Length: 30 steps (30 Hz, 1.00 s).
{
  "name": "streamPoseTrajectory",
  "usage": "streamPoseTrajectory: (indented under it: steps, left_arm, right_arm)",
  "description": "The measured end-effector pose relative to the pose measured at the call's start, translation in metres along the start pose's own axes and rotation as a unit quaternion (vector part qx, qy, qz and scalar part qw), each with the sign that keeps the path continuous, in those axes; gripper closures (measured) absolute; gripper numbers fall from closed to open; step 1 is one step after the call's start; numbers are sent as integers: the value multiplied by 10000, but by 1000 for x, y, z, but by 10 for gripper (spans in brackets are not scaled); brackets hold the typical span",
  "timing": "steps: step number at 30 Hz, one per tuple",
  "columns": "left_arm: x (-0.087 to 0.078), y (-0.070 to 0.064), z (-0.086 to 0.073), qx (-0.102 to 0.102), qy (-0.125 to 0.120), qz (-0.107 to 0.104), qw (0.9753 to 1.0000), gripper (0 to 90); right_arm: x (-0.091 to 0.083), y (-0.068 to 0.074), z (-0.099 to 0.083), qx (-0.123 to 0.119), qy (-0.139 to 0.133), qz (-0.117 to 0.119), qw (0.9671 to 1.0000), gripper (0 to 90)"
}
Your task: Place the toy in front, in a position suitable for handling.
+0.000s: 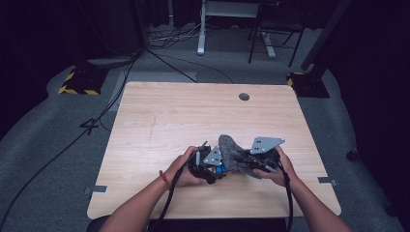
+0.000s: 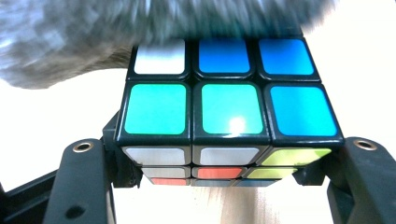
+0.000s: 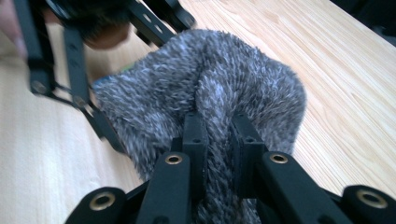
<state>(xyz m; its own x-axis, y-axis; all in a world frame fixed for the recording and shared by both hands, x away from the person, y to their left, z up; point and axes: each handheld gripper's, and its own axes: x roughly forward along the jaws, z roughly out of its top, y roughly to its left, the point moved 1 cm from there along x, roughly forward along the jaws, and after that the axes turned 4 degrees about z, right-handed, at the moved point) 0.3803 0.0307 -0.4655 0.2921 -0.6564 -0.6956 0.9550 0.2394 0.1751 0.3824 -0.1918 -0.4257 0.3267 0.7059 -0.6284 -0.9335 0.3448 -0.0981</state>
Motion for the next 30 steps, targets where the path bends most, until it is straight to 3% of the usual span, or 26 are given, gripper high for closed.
streamPoseTrajectory:
  steps: [6,14,18,20,28,30]
  left_arm:
    - [-6,3,-4,-55,-80,24,10000,339]
    - [3,-3,1,59,-56,20,10000,338]
    - [7,-5,3,94,-3,-20,10000,338]
    - [8,-5,3,58,-50,-112,9999,339]
    - [4,-6,4,45,-98,-136,9998,339]
    - [4,-6,4,62,-111,-158,9998,339]
  right_arm:
    - [-6,-3,-11,80,42,-66,9999,792]
    - [-5,11,4,-170,-210,45,9996,792]
    - [-4,18,6,-261,-170,15,9995,792]
    - [-4,17,5,-275,-125,-6,9995,792]
    - [-4,3,-9,19,38,-82,10000,793]
    - [-4,3,-12,-11,120,-113,9999,793]
